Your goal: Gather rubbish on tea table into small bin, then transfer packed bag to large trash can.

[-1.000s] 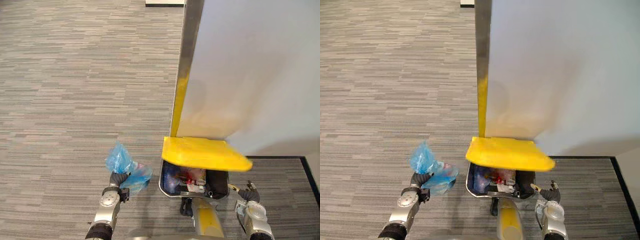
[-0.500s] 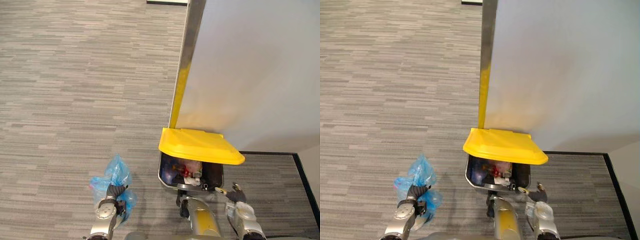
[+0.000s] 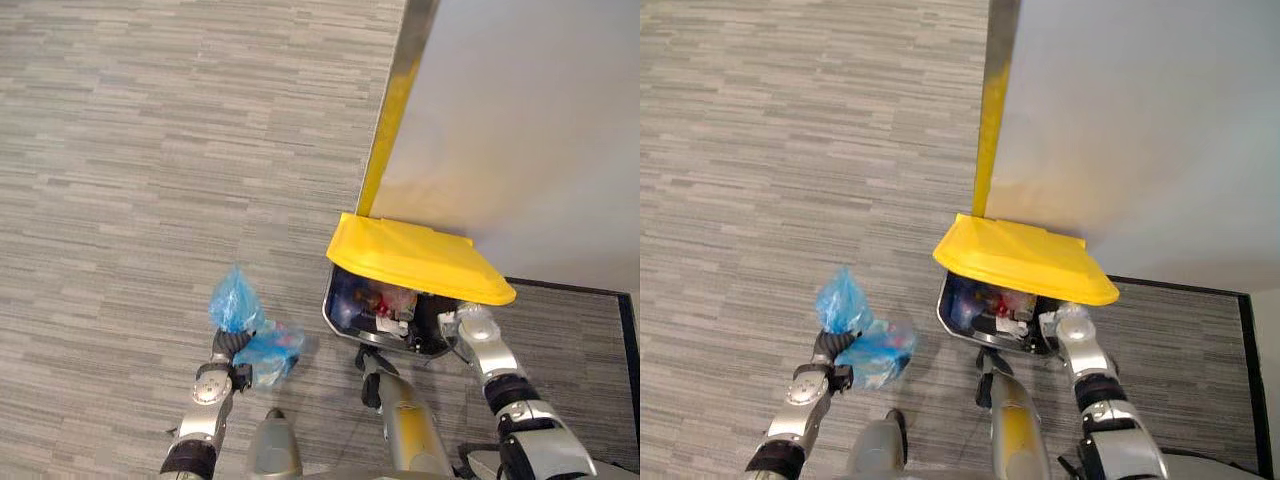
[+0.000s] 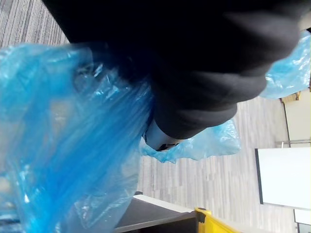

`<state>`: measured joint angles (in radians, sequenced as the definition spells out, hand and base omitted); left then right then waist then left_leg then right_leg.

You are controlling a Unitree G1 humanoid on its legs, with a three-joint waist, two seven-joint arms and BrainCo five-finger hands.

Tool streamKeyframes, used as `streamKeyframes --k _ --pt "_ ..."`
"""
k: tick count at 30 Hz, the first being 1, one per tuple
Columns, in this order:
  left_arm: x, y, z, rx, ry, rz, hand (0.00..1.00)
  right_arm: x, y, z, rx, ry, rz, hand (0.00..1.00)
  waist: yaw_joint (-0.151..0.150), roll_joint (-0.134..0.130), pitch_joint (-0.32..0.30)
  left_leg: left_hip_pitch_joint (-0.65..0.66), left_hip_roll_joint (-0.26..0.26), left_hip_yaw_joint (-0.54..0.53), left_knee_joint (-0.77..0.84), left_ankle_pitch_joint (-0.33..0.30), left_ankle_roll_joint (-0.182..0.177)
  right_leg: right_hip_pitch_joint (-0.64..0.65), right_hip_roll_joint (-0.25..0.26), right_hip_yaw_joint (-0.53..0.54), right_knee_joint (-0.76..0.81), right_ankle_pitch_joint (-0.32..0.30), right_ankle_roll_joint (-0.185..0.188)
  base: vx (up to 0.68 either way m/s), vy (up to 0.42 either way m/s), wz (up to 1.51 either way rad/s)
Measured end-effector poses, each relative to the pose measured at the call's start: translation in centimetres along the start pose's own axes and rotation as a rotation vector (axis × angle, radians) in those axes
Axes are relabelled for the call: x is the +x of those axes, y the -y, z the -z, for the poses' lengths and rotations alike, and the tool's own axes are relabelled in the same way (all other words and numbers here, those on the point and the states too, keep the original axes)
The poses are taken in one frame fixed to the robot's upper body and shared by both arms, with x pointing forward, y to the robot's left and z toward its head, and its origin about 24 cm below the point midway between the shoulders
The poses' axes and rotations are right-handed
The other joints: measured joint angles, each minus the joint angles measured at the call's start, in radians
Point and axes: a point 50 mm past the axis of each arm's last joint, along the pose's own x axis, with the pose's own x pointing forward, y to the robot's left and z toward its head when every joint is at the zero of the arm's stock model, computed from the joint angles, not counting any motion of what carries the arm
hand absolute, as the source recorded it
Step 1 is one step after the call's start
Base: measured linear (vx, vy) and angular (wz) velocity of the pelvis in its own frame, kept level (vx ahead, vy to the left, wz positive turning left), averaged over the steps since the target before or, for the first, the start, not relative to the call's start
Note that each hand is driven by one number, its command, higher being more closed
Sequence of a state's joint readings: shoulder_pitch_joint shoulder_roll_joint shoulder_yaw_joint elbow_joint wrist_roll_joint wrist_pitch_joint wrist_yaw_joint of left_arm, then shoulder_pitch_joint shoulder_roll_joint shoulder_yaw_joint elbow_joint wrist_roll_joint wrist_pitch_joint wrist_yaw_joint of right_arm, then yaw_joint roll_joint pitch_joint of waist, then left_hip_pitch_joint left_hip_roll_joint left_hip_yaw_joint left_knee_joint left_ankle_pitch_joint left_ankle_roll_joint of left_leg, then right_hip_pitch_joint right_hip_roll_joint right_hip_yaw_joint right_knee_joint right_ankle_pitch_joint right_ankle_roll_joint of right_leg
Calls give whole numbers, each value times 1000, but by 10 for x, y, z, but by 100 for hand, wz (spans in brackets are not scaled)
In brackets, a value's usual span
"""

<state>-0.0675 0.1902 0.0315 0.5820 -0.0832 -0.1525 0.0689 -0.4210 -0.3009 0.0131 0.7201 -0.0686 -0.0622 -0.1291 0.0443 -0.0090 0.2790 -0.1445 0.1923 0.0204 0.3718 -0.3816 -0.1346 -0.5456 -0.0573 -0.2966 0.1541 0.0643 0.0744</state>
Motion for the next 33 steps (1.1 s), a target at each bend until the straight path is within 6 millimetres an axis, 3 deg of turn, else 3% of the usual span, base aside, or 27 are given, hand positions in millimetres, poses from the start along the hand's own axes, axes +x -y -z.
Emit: streamKeyframes --k 2,8,18,25,33 --pt "4 -3 -11 -7 44 -4 100 12 17 -26 -78 77 24 0 0 0 31 -6 6 -4 8 -2 -1 -2 5 0 -1 1 -2 10 -17 0" --pt "5 -1 -22 -12 91 10 100 22 47 -61 -148 174 86 0 0 0 50 -16 16 -3 19 -4 -3 -7 19 -1 -3 8 -13 58 -4 -2" --pt "0 7 -40 -3 180 72 100 22 58 -77 -212 238 86 0 -1 1 55 -12 14 0 31 -14 4 5 17 2 -3 10 -15 38 19 0" --pt "-3 39 -67 -2 298 230 100 23 53 -88 -256 276 47 0 -1 4 78 11 11 -1 30 -18 10 27 13 1 -4 10 -15 0 0 0" --pt "-8 95 -127 -9 519 448 100 29 49 -126 -310 376 30 0 -31 15 112 -1 6 0 32 -18 10 15 8 3 -4 11 -17 9 2 0"
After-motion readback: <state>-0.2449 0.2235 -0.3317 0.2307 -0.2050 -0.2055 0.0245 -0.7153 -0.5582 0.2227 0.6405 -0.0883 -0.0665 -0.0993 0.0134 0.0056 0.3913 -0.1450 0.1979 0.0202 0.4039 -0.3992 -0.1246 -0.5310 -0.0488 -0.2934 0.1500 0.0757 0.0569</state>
